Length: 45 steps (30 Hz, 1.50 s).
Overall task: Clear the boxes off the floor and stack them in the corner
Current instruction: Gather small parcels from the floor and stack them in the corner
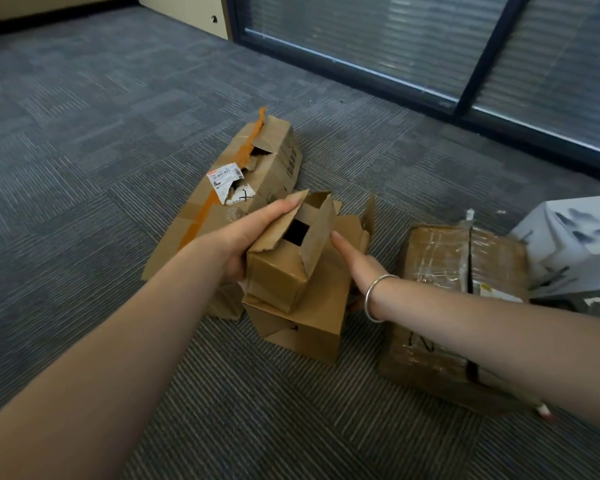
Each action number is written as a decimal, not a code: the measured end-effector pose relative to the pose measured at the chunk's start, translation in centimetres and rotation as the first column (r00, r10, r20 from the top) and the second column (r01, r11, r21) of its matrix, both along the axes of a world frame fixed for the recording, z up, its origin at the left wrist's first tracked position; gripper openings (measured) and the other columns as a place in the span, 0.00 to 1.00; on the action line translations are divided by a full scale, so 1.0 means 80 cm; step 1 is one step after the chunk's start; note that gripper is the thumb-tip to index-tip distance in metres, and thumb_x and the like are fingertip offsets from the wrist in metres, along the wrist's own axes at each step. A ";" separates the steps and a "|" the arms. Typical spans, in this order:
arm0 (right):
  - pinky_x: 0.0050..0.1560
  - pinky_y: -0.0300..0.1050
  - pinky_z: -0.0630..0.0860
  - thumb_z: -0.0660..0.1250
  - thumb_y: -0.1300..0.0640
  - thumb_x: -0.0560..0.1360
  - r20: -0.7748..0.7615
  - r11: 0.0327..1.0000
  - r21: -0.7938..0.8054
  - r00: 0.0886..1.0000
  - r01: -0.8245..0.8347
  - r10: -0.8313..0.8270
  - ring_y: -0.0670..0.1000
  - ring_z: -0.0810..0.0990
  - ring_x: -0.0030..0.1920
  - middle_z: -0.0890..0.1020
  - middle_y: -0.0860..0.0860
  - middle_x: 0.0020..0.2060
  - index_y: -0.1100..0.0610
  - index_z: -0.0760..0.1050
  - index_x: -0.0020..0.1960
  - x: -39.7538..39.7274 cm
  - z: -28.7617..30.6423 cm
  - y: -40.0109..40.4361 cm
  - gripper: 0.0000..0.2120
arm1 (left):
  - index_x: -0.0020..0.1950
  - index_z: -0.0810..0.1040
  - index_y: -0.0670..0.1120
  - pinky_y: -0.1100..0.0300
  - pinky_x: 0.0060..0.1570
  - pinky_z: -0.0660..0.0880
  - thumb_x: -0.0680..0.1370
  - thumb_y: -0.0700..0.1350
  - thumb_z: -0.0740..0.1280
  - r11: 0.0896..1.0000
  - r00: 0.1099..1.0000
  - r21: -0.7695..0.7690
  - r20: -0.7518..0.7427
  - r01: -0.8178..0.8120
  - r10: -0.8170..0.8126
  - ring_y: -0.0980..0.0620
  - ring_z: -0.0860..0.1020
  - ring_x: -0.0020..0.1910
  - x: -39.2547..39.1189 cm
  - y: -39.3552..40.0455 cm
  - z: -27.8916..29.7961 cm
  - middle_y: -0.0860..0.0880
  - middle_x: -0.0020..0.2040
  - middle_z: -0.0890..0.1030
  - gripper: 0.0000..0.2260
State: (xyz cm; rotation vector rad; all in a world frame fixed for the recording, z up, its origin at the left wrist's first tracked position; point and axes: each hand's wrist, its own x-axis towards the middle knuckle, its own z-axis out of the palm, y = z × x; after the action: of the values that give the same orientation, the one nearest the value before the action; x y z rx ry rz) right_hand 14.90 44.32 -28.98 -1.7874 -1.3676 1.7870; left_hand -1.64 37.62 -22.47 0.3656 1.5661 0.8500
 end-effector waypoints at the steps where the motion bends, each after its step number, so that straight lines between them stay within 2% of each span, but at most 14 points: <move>1: 0.67 0.60 0.68 0.63 0.18 0.48 -0.007 1.000 0.007 1.000 0.010 -0.010 0.59 0.74 0.64 0.73 0.55 0.67 0.53 0.59 0.76 -0.002 0.001 -0.001 0.65 | 0.62 0.78 0.49 0.46 0.57 0.77 0.65 0.69 0.71 1.000 1.000 0.007 0.016 -0.012 0.012 0.43 0.83 0.52 0.001 0.000 -0.001 0.43 0.51 0.85 0.33; 4: 0.68 0.60 0.66 0.61 0.16 0.43 -0.025 0.999 0.048 1.000 0.012 -0.011 0.59 0.73 0.65 0.73 0.55 0.68 0.53 0.57 0.76 -0.007 0.005 -0.007 0.69 | 0.61 0.78 0.50 0.42 0.60 0.74 0.64 0.71 0.71 0.999 0.999 -0.009 0.021 -0.040 0.040 0.41 0.83 0.52 0.002 -0.002 -0.002 0.43 0.51 0.85 0.34; 11: 0.67 0.62 0.67 0.64 0.18 0.47 -0.102 0.995 0.088 0.994 -0.039 0.048 0.60 0.73 0.64 0.72 0.55 0.68 0.49 0.53 0.77 -0.018 0.025 -0.012 0.66 | 0.58 0.80 0.48 0.44 0.59 0.75 0.66 0.71 0.69 0.991 0.989 0.009 0.066 -0.135 0.134 0.42 0.83 0.52 0.001 -0.007 0.001 0.42 0.49 0.85 0.32; 14: 0.68 0.65 0.64 0.62 0.15 0.40 -0.103 0.993 0.106 0.993 -0.054 0.065 0.60 0.70 0.67 0.68 0.54 0.71 0.48 0.52 0.77 -0.023 0.026 -0.009 0.72 | 0.56 0.80 0.48 0.45 0.58 0.75 0.67 0.70 0.68 0.986 0.983 0.017 0.079 -0.168 0.166 0.42 0.83 0.52 0.000 -0.008 0.005 0.42 0.49 0.86 0.30; 19: 0.69 0.64 0.64 0.63 0.17 0.38 -0.133 0.987 0.134 0.985 -0.089 0.108 0.60 0.70 0.67 0.67 0.54 0.71 0.48 0.50 0.78 -0.030 0.043 -0.005 0.74 | 0.58 0.80 0.48 0.46 0.56 0.75 0.70 0.69 0.65 0.972 0.967 0.035 0.118 -0.234 0.228 0.42 0.82 0.51 -0.010 -0.007 0.007 0.42 0.50 0.85 0.29; 23: 0.70 0.63 0.62 0.65 0.21 0.43 -0.161 0.986 0.134 0.979 -0.104 0.125 0.60 0.69 0.69 0.67 0.54 0.72 0.47 0.47 0.78 -0.035 0.053 -0.004 0.70 | 0.62 0.78 0.48 0.42 0.58 0.73 0.70 0.68 0.64 0.959 0.947 0.010 0.157 -0.284 0.279 0.40 0.81 0.54 -0.018 -0.006 0.005 0.41 0.53 0.84 0.29; 26: 0.71 0.64 0.60 0.66 0.19 0.40 -0.169 0.985 0.126 0.976 -0.119 0.140 0.60 0.67 0.70 0.65 0.53 0.73 0.46 0.46 0.78 -0.040 0.063 -0.003 0.73 | 0.62 0.78 0.49 0.44 0.56 0.74 0.71 0.66 0.64 0.951 0.938 0.003 0.166 -0.308 0.303 0.40 0.80 0.54 -0.021 -0.009 0.012 0.40 0.53 0.84 0.28; 29: 0.70 0.63 0.61 0.67 0.21 0.44 -0.168 0.984 0.123 0.975 -0.127 0.146 0.59 0.68 0.69 0.66 0.53 0.72 0.46 0.47 0.78 -0.046 0.088 0.001 0.69 | 0.63 0.77 0.49 0.42 0.56 0.74 0.71 0.66 0.65 0.946 0.930 0.002 0.179 -0.325 0.320 0.40 0.80 0.54 -0.026 -0.009 0.031 0.40 0.54 0.83 0.28; 32: 0.68 0.62 0.65 0.67 0.20 0.45 -0.154 0.986 0.102 0.977 -0.131 0.146 0.59 0.71 0.66 0.69 0.53 0.70 0.47 0.51 0.78 -0.048 0.141 0.001 0.68 | 0.63 0.78 0.50 0.39 0.61 0.71 0.70 0.68 0.66 0.947 0.929 -0.003 0.191 -0.321 0.316 0.39 0.80 0.57 -0.031 -0.014 0.074 0.41 0.55 0.84 0.30; 35: 0.67 0.60 0.68 0.67 0.21 0.47 -0.139 0.986 0.060 0.977 -0.156 0.163 0.59 0.73 0.65 0.71 0.54 0.69 0.49 0.52 0.78 -0.051 0.209 -0.001 0.66 | 0.61 0.79 0.50 0.41 0.59 0.73 0.69 0.71 0.64 0.947 0.933 -0.027 0.161 -0.321 0.321 0.41 0.80 0.56 -0.033 -0.020 0.138 0.43 0.54 0.84 0.30; 38: 0.66 0.61 0.69 0.66 0.18 0.41 -0.108 0.984 0.058 0.979 -0.170 0.175 0.59 0.73 0.65 0.70 0.54 0.70 0.49 0.54 0.77 -0.056 0.305 -0.001 0.71 | 0.62 0.77 0.52 0.43 0.56 0.75 0.69 0.72 0.63 0.945 0.937 -0.041 0.122 -0.324 0.327 0.41 0.81 0.54 -0.035 -0.022 0.236 0.43 0.54 0.84 0.31; 40: 0.66 0.61 0.69 0.66 0.18 0.39 -0.120 0.982 0.065 0.975 -0.180 0.186 0.59 0.73 0.65 0.71 0.53 0.69 0.49 0.55 0.77 -0.057 0.359 -0.001 0.72 | 0.61 0.77 0.51 0.42 0.59 0.74 0.69 0.72 0.64 0.935 0.928 -0.044 0.117 -0.351 0.354 0.41 0.80 0.55 -0.034 -0.024 0.292 0.42 0.54 0.84 0.31; 45: 0.65 0.58 0.69 0.66 0.22 0.44 -0.123 0.973 0.079 0.966 -0.217 0.226 0.58 0.74 0.63 0.73 0.54 0.67 0.50 0.57 0.76 -0.057 0.537 -0.013 0.65 | 0.59 0.79 0.50 0.43 0.59 0.75 0.68 0.70 0.66 0.933 0.924 -0.015 0.128 -0.361 0.360 0.42 0.82 0.53 -0.041 -0.034 0.457 0.43 0.52 0.85 0.30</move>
State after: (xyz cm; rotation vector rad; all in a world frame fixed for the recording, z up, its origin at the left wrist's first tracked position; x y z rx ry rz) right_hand 10.36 43.29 14.01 -1.5047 -1.6052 1.9079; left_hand -4.94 34.89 14.13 0.0227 1.5310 1.1408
